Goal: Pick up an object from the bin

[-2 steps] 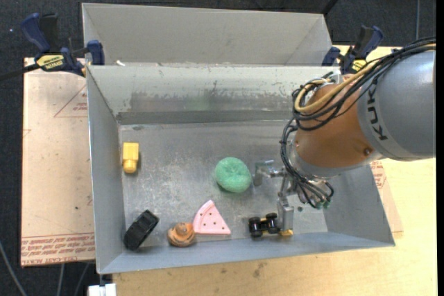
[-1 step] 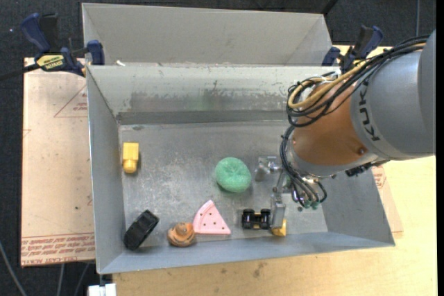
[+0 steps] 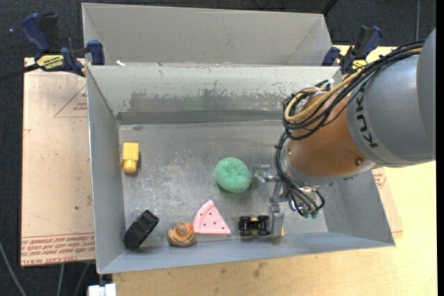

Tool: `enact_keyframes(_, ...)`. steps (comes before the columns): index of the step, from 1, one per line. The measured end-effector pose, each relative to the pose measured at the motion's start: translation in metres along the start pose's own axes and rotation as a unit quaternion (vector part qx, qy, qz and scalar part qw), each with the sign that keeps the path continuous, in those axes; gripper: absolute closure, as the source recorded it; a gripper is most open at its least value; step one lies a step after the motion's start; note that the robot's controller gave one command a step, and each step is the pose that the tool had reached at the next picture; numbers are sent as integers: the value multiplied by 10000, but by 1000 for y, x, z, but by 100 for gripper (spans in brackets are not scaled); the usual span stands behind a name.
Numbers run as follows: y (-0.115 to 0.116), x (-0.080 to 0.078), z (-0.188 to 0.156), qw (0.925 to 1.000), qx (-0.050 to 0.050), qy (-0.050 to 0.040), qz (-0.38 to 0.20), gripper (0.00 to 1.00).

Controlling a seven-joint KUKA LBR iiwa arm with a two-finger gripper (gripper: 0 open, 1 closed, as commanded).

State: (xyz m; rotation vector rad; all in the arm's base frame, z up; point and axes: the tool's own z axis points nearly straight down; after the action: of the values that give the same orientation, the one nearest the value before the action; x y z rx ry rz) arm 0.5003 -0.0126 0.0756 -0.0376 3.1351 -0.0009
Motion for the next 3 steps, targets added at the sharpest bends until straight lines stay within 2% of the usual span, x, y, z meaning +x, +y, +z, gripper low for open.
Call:
enact_keyframes(1, 6, 7, 2, 9999, 3, -6, 140, 0)
enact_keyframes(2, 14, -3, 3, 9975, -3, 17, -708, 0)
enact_keyframes(3, 27, -18, 3, 9962, 1, 46, -866, 0)
